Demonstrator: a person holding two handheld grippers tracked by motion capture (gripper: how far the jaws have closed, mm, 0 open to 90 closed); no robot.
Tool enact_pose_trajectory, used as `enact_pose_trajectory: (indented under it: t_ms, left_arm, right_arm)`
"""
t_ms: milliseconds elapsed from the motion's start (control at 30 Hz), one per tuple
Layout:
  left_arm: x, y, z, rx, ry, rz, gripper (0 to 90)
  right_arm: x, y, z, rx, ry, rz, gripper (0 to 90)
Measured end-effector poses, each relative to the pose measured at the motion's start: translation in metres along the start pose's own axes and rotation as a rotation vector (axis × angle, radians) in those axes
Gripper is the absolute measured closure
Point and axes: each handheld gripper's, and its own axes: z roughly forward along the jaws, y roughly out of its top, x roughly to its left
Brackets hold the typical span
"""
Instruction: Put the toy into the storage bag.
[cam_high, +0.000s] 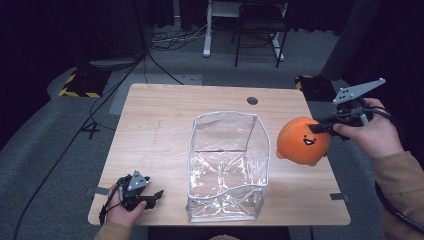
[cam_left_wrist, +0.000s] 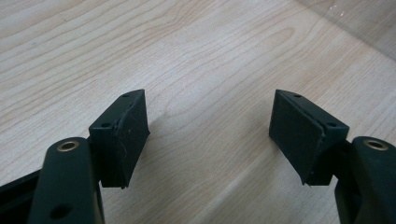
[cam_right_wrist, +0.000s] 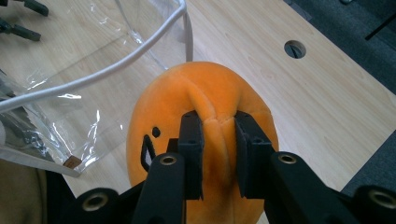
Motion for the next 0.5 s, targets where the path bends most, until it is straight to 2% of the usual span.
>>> enact_pose_trajectory:
  t_ms: [500]
  left_arm:
    - [0.000, 0.000, 0.001, -0.005, 0.002, -0.003, 28.6]
  right_arm:
    - [-0.001, 0.024, -0.021, -0.034, 0.005, -0.029, 75.0]
